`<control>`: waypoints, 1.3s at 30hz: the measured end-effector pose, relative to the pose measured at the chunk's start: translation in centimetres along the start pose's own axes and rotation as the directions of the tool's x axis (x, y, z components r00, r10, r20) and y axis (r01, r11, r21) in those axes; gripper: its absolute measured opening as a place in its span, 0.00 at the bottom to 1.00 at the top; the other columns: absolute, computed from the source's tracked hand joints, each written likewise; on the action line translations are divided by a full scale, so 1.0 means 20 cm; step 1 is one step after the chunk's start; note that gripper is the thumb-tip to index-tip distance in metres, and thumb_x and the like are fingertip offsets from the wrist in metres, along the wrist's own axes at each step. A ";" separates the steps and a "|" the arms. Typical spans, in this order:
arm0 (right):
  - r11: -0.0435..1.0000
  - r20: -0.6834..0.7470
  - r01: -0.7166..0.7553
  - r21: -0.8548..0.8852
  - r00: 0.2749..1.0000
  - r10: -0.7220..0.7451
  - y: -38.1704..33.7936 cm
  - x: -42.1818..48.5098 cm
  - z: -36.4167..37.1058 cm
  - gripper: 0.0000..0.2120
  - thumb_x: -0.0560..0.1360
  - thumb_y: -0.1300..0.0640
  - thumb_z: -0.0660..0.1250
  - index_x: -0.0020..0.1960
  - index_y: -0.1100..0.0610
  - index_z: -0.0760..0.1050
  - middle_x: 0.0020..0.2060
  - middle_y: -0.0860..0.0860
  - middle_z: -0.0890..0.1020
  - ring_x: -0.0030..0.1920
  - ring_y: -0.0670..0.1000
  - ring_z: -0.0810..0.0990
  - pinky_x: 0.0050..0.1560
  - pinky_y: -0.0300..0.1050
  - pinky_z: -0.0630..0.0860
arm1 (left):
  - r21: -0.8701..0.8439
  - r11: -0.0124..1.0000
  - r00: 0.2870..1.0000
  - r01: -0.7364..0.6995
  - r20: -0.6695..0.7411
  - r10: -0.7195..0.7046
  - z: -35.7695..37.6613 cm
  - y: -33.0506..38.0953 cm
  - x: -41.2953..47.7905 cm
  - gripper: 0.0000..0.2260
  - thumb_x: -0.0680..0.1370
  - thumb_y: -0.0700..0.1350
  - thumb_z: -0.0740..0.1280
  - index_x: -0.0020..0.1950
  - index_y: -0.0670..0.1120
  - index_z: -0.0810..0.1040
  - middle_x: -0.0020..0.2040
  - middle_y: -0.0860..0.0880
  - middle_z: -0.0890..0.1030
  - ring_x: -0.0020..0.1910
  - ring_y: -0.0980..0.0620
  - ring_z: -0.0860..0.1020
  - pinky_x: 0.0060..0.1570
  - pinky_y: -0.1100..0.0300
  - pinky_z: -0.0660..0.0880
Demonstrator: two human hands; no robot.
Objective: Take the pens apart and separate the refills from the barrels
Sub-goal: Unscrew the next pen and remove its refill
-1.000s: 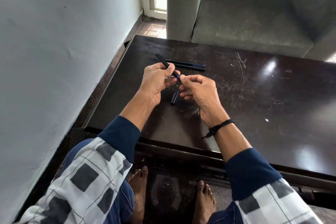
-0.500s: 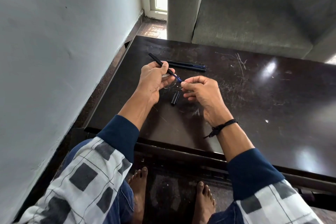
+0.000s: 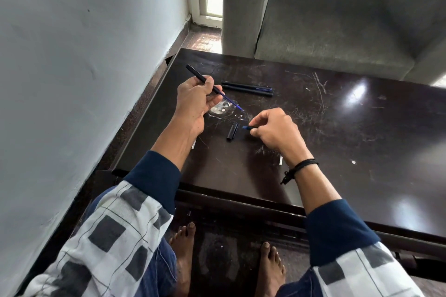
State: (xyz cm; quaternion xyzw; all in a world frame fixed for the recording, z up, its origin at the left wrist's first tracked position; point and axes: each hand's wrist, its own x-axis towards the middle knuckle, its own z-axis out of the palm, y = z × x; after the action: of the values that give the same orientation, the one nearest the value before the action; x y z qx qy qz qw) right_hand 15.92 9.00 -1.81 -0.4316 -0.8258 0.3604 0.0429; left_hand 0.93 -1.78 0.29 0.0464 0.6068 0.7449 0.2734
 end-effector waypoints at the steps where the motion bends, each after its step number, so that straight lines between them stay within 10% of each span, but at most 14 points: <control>1: 0.999 0.006 0.009 -0.051 1.000 -0.009 0.00 -0.01 0.00 0.07 0.71 0.58 0.73 0.46 0.47 0.82 0.48 0.48 0.85 0.52 0.53 0.82 0.52 0.44 0.75 | 0.001 1.000 1.000 0.000 0.000 0.000 0.00 0.00 0.00 0.04 0.82 0.40 0.66 0.50 0.42 0.79 0.42 0.43 0.84 0.43 0.49 0.85 0.43 0.61 0.81; 18: 0.973 0.027 0.087 -0.212 0.996 -0.083 -0.01 -0.03 0.02 0.10 0.71 0.62 0.71 0.44 0.46 0.80 0.49 0.46 0.83 0.53 0.53 0.81 0.49 0.45 0.74 | -0.018 1.000 0.999 0.015 0.029 -0.014 0.01 -0.01 -0.02 0.03 0.82 0.39 0.66 0.50 0.42 0.79 0.42 0.44 0.84 0.42 0.50 0.85 0.43 0.61 0.81; 29: 0.811 -0.125 0.080 0.579 0.992 -0.008 -0.06 -0.03 -0.07 0.11 0.72 0.66 0.70 0.47 0.51 0.84 0.40 0.50 0.85 0.39 0.45 0.80 0.41 0.38 0.75 | -0.052 0.997 0.997 0.062 0.045 -0.060 0.04 -0.03 -0.03 0.04 0.82 0.39 0.66 0.48 0.43 0.78 0.44 0.42 0.83 0.44 0.48 0.84 0.43 0.60 0.82; 39: 0.816 -0.035 0.152 0.558 0.987 -0.160 -0.07 -0.04 -0.06 0.07 0.72 0.69 0.74 0.47 0.59 0.83 0.34 0.55 0.84 0.34 0.50 0.80 0.40 0.43 0.78 | -0.056 0.993 0.990 0.108 0.096 -0.102 0.04 -0.02 -0.05 0.02 0.82 0.39 0.65 0.52 0.42 0.77 0.45 0.41 0.84 0.43 0.46 0.85 0.42 0.58 0.83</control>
State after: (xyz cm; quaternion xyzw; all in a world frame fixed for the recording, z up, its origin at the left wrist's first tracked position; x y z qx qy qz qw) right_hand 15.89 8.43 0.18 -0.3287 -0.7170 0.5844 0.1909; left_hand 2.18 -1.41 0.35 0.0408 0.5720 0.7446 0.3416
